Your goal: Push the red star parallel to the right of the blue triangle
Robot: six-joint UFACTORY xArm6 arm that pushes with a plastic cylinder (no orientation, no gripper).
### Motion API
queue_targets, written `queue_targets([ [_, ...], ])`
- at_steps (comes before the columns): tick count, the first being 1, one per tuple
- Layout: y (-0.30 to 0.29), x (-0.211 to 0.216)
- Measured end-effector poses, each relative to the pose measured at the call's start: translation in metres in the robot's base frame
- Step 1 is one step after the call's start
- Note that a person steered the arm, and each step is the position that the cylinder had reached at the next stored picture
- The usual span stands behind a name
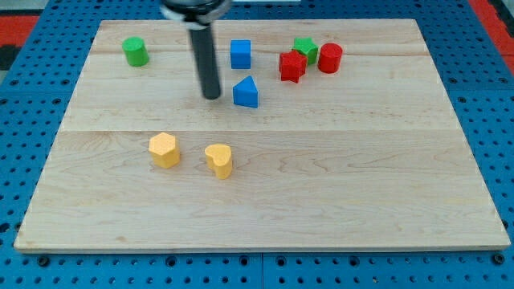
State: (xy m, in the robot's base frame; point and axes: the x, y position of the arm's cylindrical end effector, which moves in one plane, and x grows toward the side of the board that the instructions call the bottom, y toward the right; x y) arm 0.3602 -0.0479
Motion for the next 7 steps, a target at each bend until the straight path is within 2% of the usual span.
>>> queue_targets([
  [1,0.020,-0.015],
  [4,0.040,-0.022],
  [6,0.038,-0.051],
  [7,0.070,-0.051],
])
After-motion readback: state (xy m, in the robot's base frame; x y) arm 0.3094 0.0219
